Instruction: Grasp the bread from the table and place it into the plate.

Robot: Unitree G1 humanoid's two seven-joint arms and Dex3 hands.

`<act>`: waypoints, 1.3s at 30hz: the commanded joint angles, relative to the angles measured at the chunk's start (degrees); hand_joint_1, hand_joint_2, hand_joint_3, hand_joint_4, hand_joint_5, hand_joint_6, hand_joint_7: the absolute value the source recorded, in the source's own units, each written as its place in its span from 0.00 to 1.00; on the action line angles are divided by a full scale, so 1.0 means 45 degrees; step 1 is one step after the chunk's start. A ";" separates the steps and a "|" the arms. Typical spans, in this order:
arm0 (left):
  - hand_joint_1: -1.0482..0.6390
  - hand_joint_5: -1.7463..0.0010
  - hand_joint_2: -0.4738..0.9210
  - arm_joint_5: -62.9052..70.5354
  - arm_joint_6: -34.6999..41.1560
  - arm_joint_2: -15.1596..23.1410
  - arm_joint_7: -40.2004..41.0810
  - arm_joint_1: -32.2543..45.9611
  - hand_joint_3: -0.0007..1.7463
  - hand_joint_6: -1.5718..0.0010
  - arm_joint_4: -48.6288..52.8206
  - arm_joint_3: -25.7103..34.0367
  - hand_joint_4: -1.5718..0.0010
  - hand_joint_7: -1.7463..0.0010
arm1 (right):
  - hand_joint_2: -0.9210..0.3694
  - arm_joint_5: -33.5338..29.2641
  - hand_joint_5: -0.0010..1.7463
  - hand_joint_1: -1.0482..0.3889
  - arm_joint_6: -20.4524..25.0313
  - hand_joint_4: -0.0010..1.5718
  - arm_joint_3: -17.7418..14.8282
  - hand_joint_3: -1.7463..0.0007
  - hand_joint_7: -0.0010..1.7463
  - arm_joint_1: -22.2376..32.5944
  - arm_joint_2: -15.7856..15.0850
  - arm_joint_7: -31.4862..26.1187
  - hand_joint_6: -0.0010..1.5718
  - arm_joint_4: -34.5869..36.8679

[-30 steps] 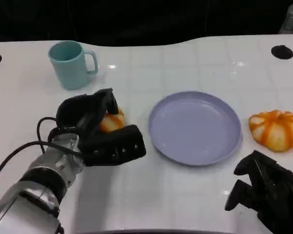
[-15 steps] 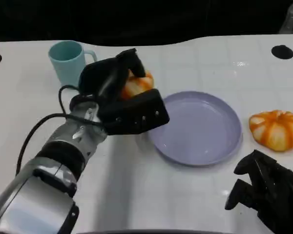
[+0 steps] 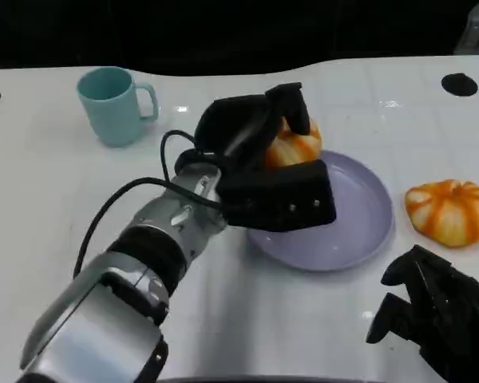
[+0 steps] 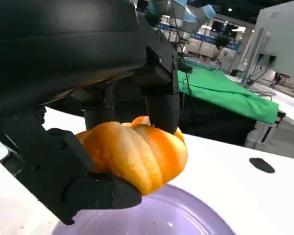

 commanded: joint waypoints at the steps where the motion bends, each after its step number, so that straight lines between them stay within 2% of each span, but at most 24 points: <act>1: 0.50 0.00 0.69 0.0236 0.0384 -0.0367 -0.0223 -0.0640 0.56 0.57 0.0349 -0.0240 0.38 0.08 | 0.00 -0.0010 1.00 0.44 -0.0185 0.42 0.0022 0.78 0.92 0.0080 -0.0038 -0.0021 0.33 -0.0084; 3: 0.51 0.00 0.70 0.0245 0.0612 -0.0567 -0.0423 -0.0734 0.53 0.54 0.0504 -0.0302 0.39 0.25 | 0.00 -0.0053 1.00 0.44 -0.0215 0.41 0.0073 0.77 0.92 0.0106 -0.0030 -0.0024 0.33 -0.0103; 4: 0.51 0.00 0.71 0.0214 0.0731 -0.0652 -0.0559 -0.0766 0.53 0.54 0.0571 -0.0297 0.39 0.27 | 0.00 -0.0072 1.00 0.44 -0.0222 0.41 0.0096 0.77 0.92 0.0126 -0.0005 -0.0056 0.33 -0.0118; 5: 0.50 0.00 0.72 0.0210 0.0883 -0.0734 -0.0729 -0.0804 0.52 0.54 0.0647 -0.0314 0.40 0.27 | 0.00 -0.0119 1.00 0.44 -0.0252 0.41 0.0137 0.77 0.92 0.0151 0.0007 -0.0081 0.33 -0.0145; 6: 0.51 0.00 0.75 0.0219 0.0994 -0.0792 -0.0847 -0.0829 0.47 0.57 0.0704 -0.0333 0.41 0.19 | 0.00 -0.0165 1.00 0.44 -0.0282 0.41 0.0174 0.77 0.92 0.0175 0.0017 -0.0097 0.33 -0.0165; 8: 0.51 0.00 0.77 0.0294 0.1118 -0.0875 -0.0892 -0.0840 0.42 0.58 0.0775 -0.0415 0.42 0.15 | 0.00 -0.0203 1.00 0.44 -0.0330 0.41 0.0230 0.77 0.92 0.0206 0.0042 -0.0101 0.33 -0.0171; 10: 0.53 0.00 0.80 0.0359 0.1228 -0.0966 -0.0887 -0.0840 0.38 0.54 0.0831 -0.0493 0.42 0.46 | 0.00 -0.0195 1.00 0.44 -0.0359 0.40 0.0280 0.77 0.91 0.0228 0.0069 -0.0086 0.32 -0.0159; 11: 0.53 0.00 0.81 0.0360 0.1270 -0.1004 -0.0907 -0.0840 0.37 0.52 0.0856 -0.0508 0.42 0.56 | 0.00 -0.0194 1.00 0.44 -0.0390 0.40 0.0307 0.77 0.91 0.0237 0.0071 -0.0055 0.32 -0.0148; 12: 0.53 0.00 0.82 0.0360 0.1307 -0.1041 -0.0915 -0.0837 0.37 0.49 0.0905 -0.0506 0.43 0.64 | 0.00 -0.0251 1.00 0.44 -0.0463 0.40 0.0356 0.77 0.91 0.0244 0.0048 -0.0020 0.32 -0.0125; 14: 0.53 0.00 0.82 0.0394 0.1429 -0.1123 -0.0934 -0.0842 0.36 0.46 0.1004 -0.0503 0.43 0.68 | 0.00 -0.0344 1.00 0.44 -0.0553 0.40 0.0431 0.77 0.92 0.0259 0.0038 -0.0029 0.32 -0.0104; 16: 0.54 0.00 0.84 0.0411 0.1477 -0.1176 -0.0941 -0.0841 0.29 0.46 0.1086 -0.0492 0.45 0.59 | 0.00 -0.0381 1.00 0.44 -0.0607 0.40 0.0465 0.77 0.92 0.0279 0.0057 -0.0047 0.32 -0.0111; 17: 0.55 0.00 0.85 0.0400 0.1461 -0.1189 -0.0943 -0.0837 0.27 0.52 0.1116 -0.0475 0.46 0.39 | 0.00 -0.0387 1.00 0.44 -0.0629 0.40 0.0471 0.77 0.92 0.0286 0.0060 -0.0043 0.32 -0.0115; 18: 0.55 0.00 0.86 0.0381 0.1457 -0.1203 -0.1009 -0.0836 0.25 0.56 0.1150 -0.0459 0.46 0.25 | 0.00 -0.0381 1.00 0.44 -0.0615 0.40 0.0468 0.77 0.92 0.0292 0.0063 -0.0057 0.32 -0.0131; 20: 0.53 0.00 0.88 0.0275 0.1494 -0.1241 -0.1267 -0.0846 0.24 0.59 0.1175 -0.0373 0.46 0.17 | 0.00 -0.0409 1.00 0.44 -0.0637 0.40 0.0479 0.77 0.92 0.0310 0.0052 -0.0061 0.32 -0.0147; 21: 0.52 0.00 0.93 0.0214 0.1508 -0.1256 -0.1396 -0.0848 0.19 0.57 0.1171 -0.0318 0.48 0.36 | 0.00 -0.0438 1.00 0.44 -0.0657 0.41 0.0489 0.77 0.91 0.0320 0.0046 -0.0057 0.32 -0.0150; 23: 0.50 0.00 0.98 -0.0025 0.1487 -0.1308 -0.1789 -0.0835 0.12 0.52 0.1162 -0.0095 0.51 0.57 | 0.00 -0.0471 1.00 0.44 -0.0714 0.41 0.0486 0.78 0.91 0.0333 0.0037 -0.0001 0.32 -0.0128; 24: 0.49 0.00 0.99 -0.0085 0.1482 -0.1319 -0.1886 -0.0832 0.10 0.51 0.1157 -0.0045 0.51 0.62 | 0.00 -0.0474 1.00 0.44 -0.0725 0.41 0.0482 0.78 0.91 0.0335 0.0038 0.0015 0.33 -0.0121; 25: 0.49 0.04 0.99 -0.0265 0.1528 -0.1324 -0.2481 -0.0874 0.12 0.54 0.1186 0.0071 0.58 0.66 | 0.00 -0.0425 1.00 0.44 -0.0741 0.41 0.0453 0.78 0.91 0.0338 0.0064 0.0037 0.33 -0.0106; 26: 0.47 0.22 1.00 -0.0397 0.1560 -0.1321 -0.2944 -0.0906 0.16 0.60 0.1206 0.0145 0.65 0.75 | 0.00 -0.0394 1.00 0.44 -0.0758 0.41 0.0433 0.78 0.91 0.0344 0.0081 0.0053 0.33 -0.0096; 27: 0.46 0.34 1.00 -0.0452 0.1496 -0.1270 -0.3495 -0.0933 0.18 0.63 0.1218 0.0167 0.67 0.82 | 0.00 -0.0366 1.00 0.44 -0.0778 0.41 0.0416 0.78 0.91 0.0343 0.0090 0.0083 0.33 -0.0071; 28: 0.42 0.58 1.00 -0.0469 0.1439 -0.1221 -0.3916 -0.0943 0.20 0.71 0.1218 0.0169 0.76 0.91 | 0.00 -0.0343 1.00 0.44 -0.0789 0.41 0.0405 0.79 0.91 0.0344 0.0083 0.0121 0.33 -0.0053; 29: 0.39 0.69 1.00 -0.0464 0.1398 -0.1184 -0.4131 -0.0941 0.20 0.76 0.1204 0.0151 0.80 0.95 | 0.00 -0.0335 1.00 0.44 -0.0795 0.41 0.0402 0.79 0.91 0.0343 0.0074 0.0147 0.33 -0.0043; 34: 0.23 0.92 1.00 -0.0269 0.1528 -0.1095 -0.5016 -0.1074 0.25 0.93 0.1149 -0.0068 0.98 1.00 | 0.00 -0.0439 1.00 0.44 -0.0901 0.41 0.0449 0.79 0.91 0.0340 0.0024 0.0206 0.33 0.0015; 39: 0.14 1.00 1.00 -0.0003 0.1987 -0.1095 -0.5869 -0.1299 0.29 1.00 0.1195 -0.0392 1.00 1.00 | 0.00 -0.0450 1.00 0.43 -0.0928 0.41 0.0450 0.79 0.91 0.0300 0.0046 0.0205 0.33 0.0072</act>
